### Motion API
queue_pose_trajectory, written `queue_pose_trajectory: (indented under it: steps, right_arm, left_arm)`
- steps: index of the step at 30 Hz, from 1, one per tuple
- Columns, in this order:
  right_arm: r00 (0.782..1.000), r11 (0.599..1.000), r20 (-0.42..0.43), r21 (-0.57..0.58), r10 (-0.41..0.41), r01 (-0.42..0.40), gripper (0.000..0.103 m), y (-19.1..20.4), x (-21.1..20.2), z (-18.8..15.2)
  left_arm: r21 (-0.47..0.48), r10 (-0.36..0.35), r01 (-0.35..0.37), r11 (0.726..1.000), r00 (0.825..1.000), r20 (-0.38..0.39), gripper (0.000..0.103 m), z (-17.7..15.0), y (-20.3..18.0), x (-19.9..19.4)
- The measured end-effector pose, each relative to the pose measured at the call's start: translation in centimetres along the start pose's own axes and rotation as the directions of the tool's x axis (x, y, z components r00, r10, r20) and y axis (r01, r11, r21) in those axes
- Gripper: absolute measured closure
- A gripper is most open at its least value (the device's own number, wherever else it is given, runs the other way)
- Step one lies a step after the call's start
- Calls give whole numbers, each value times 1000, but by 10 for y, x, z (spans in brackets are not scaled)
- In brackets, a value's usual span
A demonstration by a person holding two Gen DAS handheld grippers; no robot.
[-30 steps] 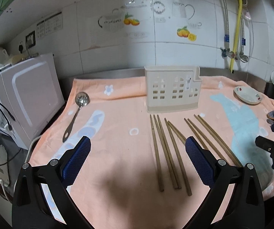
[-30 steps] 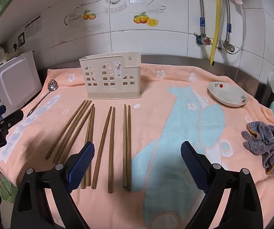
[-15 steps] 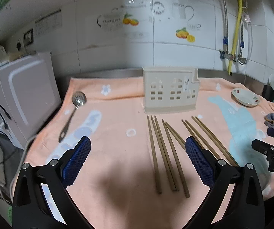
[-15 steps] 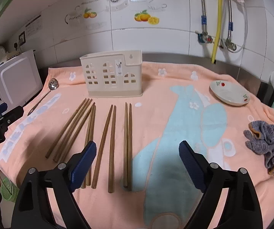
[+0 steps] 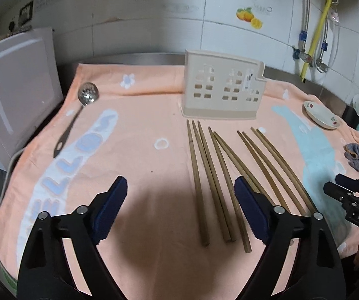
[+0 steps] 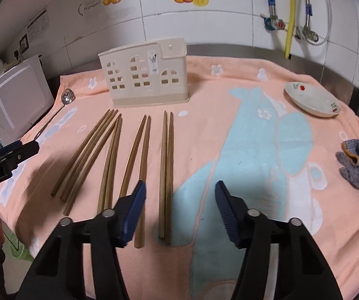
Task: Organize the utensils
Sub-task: 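Close the left tool on one wooden chopstick while the right tool grasps another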
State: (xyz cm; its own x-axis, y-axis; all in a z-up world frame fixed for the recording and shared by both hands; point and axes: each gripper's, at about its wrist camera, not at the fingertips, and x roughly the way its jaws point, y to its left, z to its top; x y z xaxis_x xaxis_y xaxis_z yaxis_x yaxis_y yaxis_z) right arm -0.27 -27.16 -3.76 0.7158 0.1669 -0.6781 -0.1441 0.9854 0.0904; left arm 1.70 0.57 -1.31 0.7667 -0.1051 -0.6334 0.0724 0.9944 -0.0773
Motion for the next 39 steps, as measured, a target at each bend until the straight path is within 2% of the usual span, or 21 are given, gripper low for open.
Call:
queue_pose_trajectory:
  steps: [4,9,15,24,31,34,39]
  right_arm:
    - [999,1000,-33,-10,20,-20,64,2,11,-3]
    - [997,999,-64,-8,44,-45,79,3,23,-5]
    - [995,999,-87,4,53,-53,89,-1,28,-3]
    - [992,998,-117,-29,50,-54,93,4,38,-2]
    - [992,997,-125,-68,33,-42,95,8,41,-1]
    - [991,997,-127,-68,38,-47,95,8,40,0]
    - [991,995,-128,-77,46,-56,95,11,43,1]
  left_arm:
    - [17,-12,12,1000,1000,-26,21,-2,-3,9]
    - [30,-65,67,997,996,-62,21,-4,-5,18]
    - [57,-81,86,995,992,-92,21,-2,-10,26]
    - [71,-136,149,986,979,-154,51,-7,-15,39]
    - [56,-146,159,986,970,-192,73,-8,-12,56]
    - [43,-148,160,986,967,-209,80,-8,-9,65]
    - [43,-145,159,986,961,-234,85,-9,-8,76]
